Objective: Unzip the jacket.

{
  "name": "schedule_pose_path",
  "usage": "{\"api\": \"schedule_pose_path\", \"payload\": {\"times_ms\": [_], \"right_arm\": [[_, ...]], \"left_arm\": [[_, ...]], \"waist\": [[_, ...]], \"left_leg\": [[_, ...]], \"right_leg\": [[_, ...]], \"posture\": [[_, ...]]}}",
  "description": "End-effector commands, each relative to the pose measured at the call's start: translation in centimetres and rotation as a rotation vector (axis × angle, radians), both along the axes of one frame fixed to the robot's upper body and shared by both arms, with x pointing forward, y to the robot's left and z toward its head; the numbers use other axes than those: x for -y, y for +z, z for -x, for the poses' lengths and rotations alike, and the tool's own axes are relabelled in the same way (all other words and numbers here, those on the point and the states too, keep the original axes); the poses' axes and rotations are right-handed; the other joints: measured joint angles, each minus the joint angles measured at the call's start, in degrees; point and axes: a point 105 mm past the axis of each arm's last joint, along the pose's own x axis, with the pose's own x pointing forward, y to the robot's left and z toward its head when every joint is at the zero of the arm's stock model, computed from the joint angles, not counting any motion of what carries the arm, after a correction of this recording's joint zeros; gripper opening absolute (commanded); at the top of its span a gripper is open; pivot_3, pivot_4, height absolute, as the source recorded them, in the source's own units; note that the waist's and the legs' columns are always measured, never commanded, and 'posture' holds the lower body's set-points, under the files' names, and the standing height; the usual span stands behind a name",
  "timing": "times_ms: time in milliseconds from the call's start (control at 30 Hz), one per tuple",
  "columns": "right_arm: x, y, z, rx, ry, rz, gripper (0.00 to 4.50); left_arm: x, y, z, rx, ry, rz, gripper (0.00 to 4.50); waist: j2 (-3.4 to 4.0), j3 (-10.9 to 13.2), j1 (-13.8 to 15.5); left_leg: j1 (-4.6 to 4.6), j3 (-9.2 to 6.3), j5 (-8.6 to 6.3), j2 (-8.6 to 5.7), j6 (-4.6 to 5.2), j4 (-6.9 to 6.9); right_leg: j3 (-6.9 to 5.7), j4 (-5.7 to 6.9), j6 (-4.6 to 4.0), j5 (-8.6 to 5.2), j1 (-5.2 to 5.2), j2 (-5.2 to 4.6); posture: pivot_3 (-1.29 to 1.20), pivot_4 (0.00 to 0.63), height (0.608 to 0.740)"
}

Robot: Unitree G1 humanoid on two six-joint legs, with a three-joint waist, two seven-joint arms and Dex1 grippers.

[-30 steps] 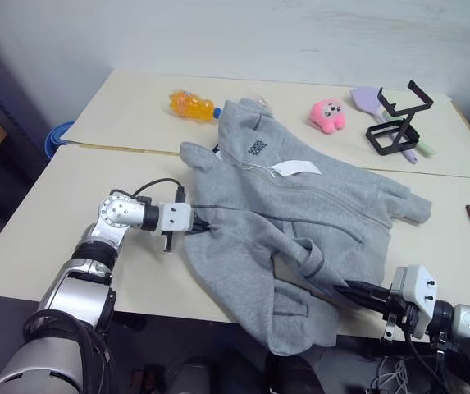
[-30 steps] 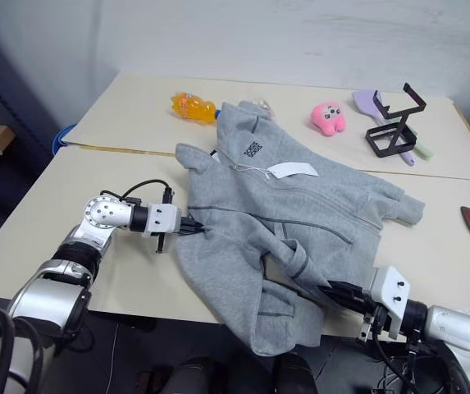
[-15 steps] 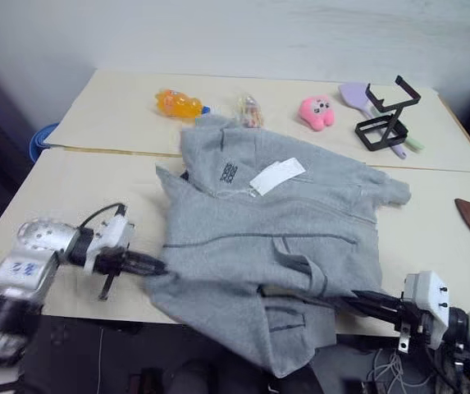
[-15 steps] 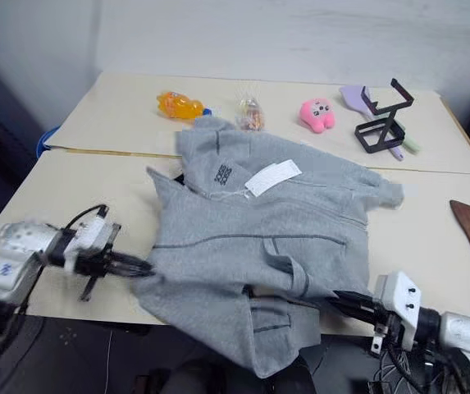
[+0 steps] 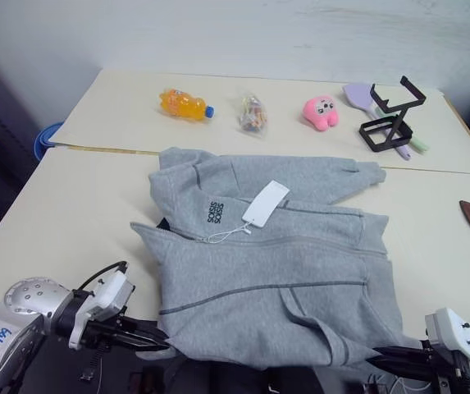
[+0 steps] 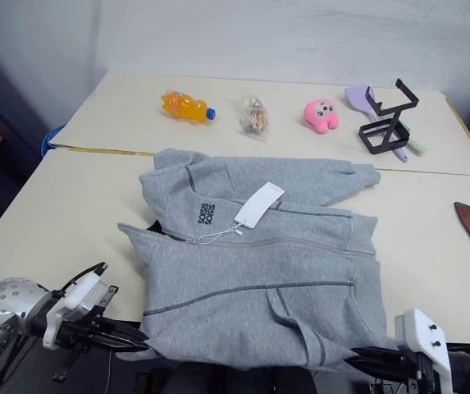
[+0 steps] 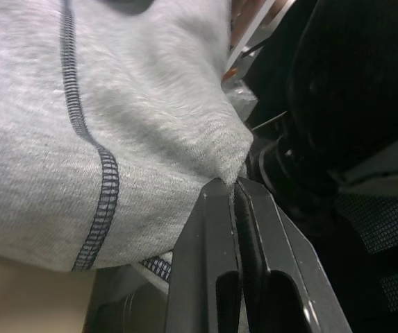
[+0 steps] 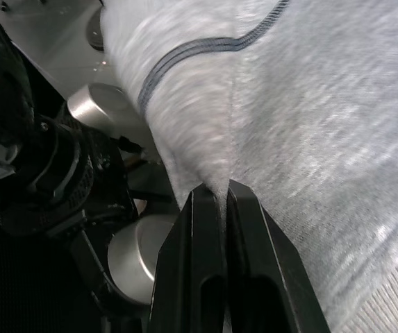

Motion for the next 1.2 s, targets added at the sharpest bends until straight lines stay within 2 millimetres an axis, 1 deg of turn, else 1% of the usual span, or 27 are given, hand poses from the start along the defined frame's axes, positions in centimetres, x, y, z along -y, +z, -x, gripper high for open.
{"api": "schedule_pose_path", "payload": {"times_ms": [33,100,167,200,233,267,300,367,400,433,467,500,533,567,600,667,733,767,833,933,1067,1200], "right_arm": [[0.1,0.8,-0.3,0.041,-0.024,-0.04,0.7],[0.2,1.6,-0.5,0.015,-0.063,-0.096,1.35],[0.1,3.2,-0.4,-0.051,-0.09,-0.181,2.04],[-0.1,4.6,-0.3,-0.091,-0.085,-0.246,2.35],[-0.5,6.1,-0.6,-0.115,-0.083,-0.326,2.66],[-0.7,7.2,-0.7,-0.132,-0.081,-0.38,3.01],[-0.9,8.2,-1.4,-0.111,-0.081,-0.416,3.34],[-1.0,9.3,-2.7,-0.073,-0.098,-0.451,4.0],[-1.4,9.5,-4.7,0.001,-0.117,-0.425,4.38],[-2.0,9.5,-6.3,0.039,-0.128,-0.395,4.5],[-2.5,9.5,-7.4,0.064,-0.136,-0.371,4.5],[-3.0,9.4,-8.6,0.075,-0.142,-0.359,4.5],[-3.6,9.1,-10.4,0.073,-0.186,-0.359,4.5],[-4.7,8.9,-12.7,0.081,-0.228,-0.384,4.5],[-6.0,8.7,-14.6,0.082,-0.244,-0.387,4.5],[-7.8,8.1,-16.9,0.051,-0.275,-0.37,4.5],[-8.8,7.2,-18.8,0.017,-0.325,-0.349,4.5],[-9.1,7.0,-19.3,0.009,-0.338,-0.344,4.5],[-10.1,6.4,-20.5,-0.008,-0.358,-0.336,4.5],[-11.5,5.8,-20.9,-0.055,-0.349,-0.333,4.5],[-13.3,6.4,-21.4,-0.096,-0.322,-0.423,4.5],[-14.6,6.1,-22.1,-0.097,-0.306,-0.424,4.5]], "left_arm": [[-0.5,0.8,-1.3,-0.018,0.084,-0.001,0.7],[-0.7,2.3,-2.1,-0.036,0.108,0.034,1.3],[-1.2,4.2,-3.4,-0.014,0.14,0.072,1.93],[-1.5,5.6,-4.2,-0.032,0.162,0.118,2.22],[-1.7,6.6,-5.0,-0.027,0.173,0.147,2.5],[-1.9,7.3,-5.5,-0.028,0.178,0.165,2.8],[-2.0,7.7,-6.8,0.059,0.196,0.172,3.1],[-1.9,8.0,-8.6,0.186,0.217,0.177,3.7],[-1.3,8.0,-10.3,0.304,0.22,0.172,4.04],[-0.7,7.9,-11.4,0.369,0.204,0.161,4.43],[-0.2,7.7,-12.1,0.412,0.188,0.151,4.47],[0.2,7.3,-12.4,0.419,0.158,0.133,4.47],[0.8,6.6,-12.9,0.448,0.119,0.106,4.47],[1.7,6.1,-13.6,0.47,0.097,0.1,4.47],[2.6,5.8,-14.3,0.494,0.081,0.108,4.47],[3.6,5.3,-15.0,0.501,0.065,0.118,4.47],[4.0,4.4,-15.3,0.522,0.037,0.093,4.47],[4.1,4.2,-15.4,0.527,0.027,0.086,4.47],[4.3,3.5,-15.2,0.511,0.018,0.09,4.47],[4.2,2.8,-14.7,0.497,0.009,0.088,4.47],[3.4,2.2,-14.8,0.487,0.043,0.075,4.47],[3.4,1.4,-14.8,0.478,0.06,0.058,4.47]], "waist": [[0.05,0.03,0.31],[0.12,0.07,0.63],[0.17,0.11,0.73],[0.2,0.12,0.7],[0.27,0.17,0.7],[0.26,0.19,0.62],[0.26,0.18,0.5],[0.26,0.18,0.26],[0.27,0.19,0.26],[0.21,0.15,0.27],[0.18,0.17,0.33],[0.15,0.19,0.39],[0.13,0.2,0.39],[0.09,0.19,0.32],[-0.04,0.16,0.17],[-0.03,0.19,-0.09],[-0.09,0.13,-0.07],[-0.08,0.13,0.0],[-0.08,0.14,0.13],[-0.09,0.14,-0.1],[-0.09,0.14,-0.31],[-0.09,0.13,-1.09]], "left_leg": [[-0.01,-0.01,-0.01,0.01,-0.03,-0.01],[-0.02,-0.01,-0.02,0.01,-0.03,-0.01],[-0.04,-0.04,-0.01,0.0,-0.02,0.0],[-0.04,-0.04,0.0,-0.01,-0.01,0.0],[-0.04,-0.04,0.0,-0.01,0.0,0.0],[-0.04,-0.05,0.01,-0.02,0.04,0.04],[-0.05,-0.05,0.03,-0.03,0.07,0.04],[0.04,-0.06,0.03,-0.03,0.04,-0.01],[0.02,-0.03,0.02,-0.03,0.02,-0.01],[0.03,-0.01,0.02,-0.03,0.01,-0.06],[0.12,0.07,0.03,-0.05,-0.01,-0.03],[-0.02,0.16,0.07,-0.09,0.02,0.02],[-0.09,0.19,0.09,-0.12,0.02,0.02],[-0.1,0.22,0.11,-0.1,-0.02,0.03],[-0.08,0.29,0.14,-0.07,-0.07,0.03],[-0.17,0.48,0.23,-0.05,-0.06,0.1],[-0.63,0.44,0.32,-0.07,-0.02,0.1],[-0.94,0.44,0.33,-0.1,-0.04,0.17],[-1.23,0.45,0.33,-0.18,-0.03,0.11],[-1.27,0.54,0.31,-0.23,0.02,0.1],[-1.27,0.55,0.34,-0.21,0.12,0.2],[-1.21,0.61,0.54,-0.19,0.16,0.24]], "right_leg": [[0.0,0.0,0.0,0.0,-0.03,0.01],[0.0,0.02,0.0,0.0,-0.04,0.0],[-0.02,0.05,-0.01,0.0,-0.04,-0.02],[-0.02,0.05,-0.01,0.0,-0.05,-0.03],[-0.02,0.06,-0.01,0.0,-0.04,-0.05],[-0.02,0.11,0.0,0.0,-0.02,-0.07],[-0.02,0.1,0.0,0.01,-0.03,-0.08],[-0.06,0.11,0.0,0.01,0.02,-0.07],[-0.06,0.1,0.0,0.01,-0.01,-0.06],[-0.06,0.1,0.01,0.01,-0.01,-0.06],[-0.08,0.14,0.02,0.01,0.04,-0.02],[-0.06,0.15,0.06,0.04,-0.09,0.01],[-0.07,0.18,0.08,0.05,-0.18,0.02],[-0.12,0.26,0.08,0.05,-0.23,0.16],[-0.22,0.32,0.07,0.05,-0.26,0.45],[-0.3,0.36,0.11,0.06,-0.33,0.64],[-0.33,0.53,0.15,0.09,-0.82,0.63],[-0.35,0.87,0.14,0.08,-1.22,0.63],[-0.43,0.93,0.11,0.07,-1.54,0.65],[-0.55,0.91,0.12,0.07,-1.56,0.61],[-0.48,0.91,0.2,0.11,-1.52,0.58],[-0.38,0.92,0.33,0.19,-1.46,0.53]], "posture": [[0.0,0.15,0.74],[0.0,0.15,0.74],[0.0,0.15,0.74],[0.0,0.15,0.74],[0.0,0.15,0.74],[0.0,0.15,0.74],[0.0,0.15,0.74],[0.0,0.15,0.74],[0.0,0.15,0.74],[0.0,0.15,0.74],[0.0,0.15,0.74],[0.0,0.15,0.74],[0.0,0.15,0.74],[0.0,0.15,0.74],[0.0,0.15,0.74],[0.0,0.15,0.74],[0.0,0.15,0.74],[0.0,0.15,0.74],[0.0,0.15,0.74],[0.0,0.15,0.74],[0.0,0.15,0.74],[0.0,0.15,0.74]]}}
